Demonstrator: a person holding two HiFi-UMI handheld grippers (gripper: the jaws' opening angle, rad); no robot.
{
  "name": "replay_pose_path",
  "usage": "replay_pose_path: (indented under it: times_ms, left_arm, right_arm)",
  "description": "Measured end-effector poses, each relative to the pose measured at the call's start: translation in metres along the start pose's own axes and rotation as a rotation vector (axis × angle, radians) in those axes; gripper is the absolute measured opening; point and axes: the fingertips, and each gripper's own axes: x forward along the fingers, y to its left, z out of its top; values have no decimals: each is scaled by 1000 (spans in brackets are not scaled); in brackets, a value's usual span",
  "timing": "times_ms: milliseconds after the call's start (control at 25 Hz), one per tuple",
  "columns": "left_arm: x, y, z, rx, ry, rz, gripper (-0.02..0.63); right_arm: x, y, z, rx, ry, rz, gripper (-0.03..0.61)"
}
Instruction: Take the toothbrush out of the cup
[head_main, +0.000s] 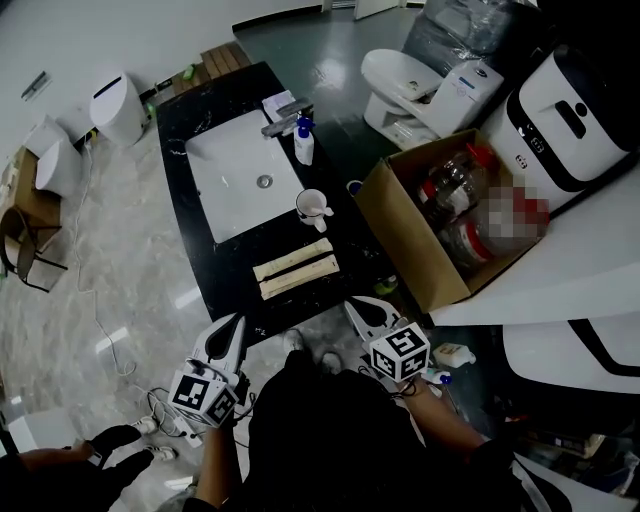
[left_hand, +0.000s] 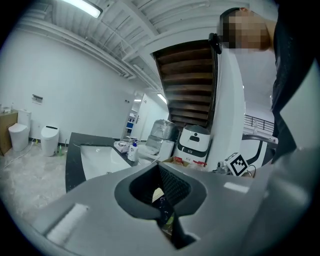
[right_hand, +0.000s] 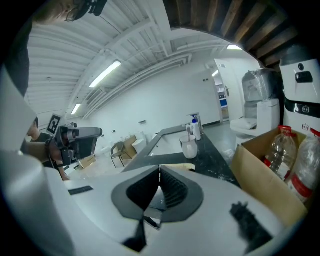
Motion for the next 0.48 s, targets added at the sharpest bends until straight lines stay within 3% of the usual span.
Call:
replay_pose_path:
  times_ms: [480]
  left_arm:
    - [19, 55, 9, -69, -19, -48, 6]
  right_arm:
    - [49, -10, 21, 17, 15, -93, 15]
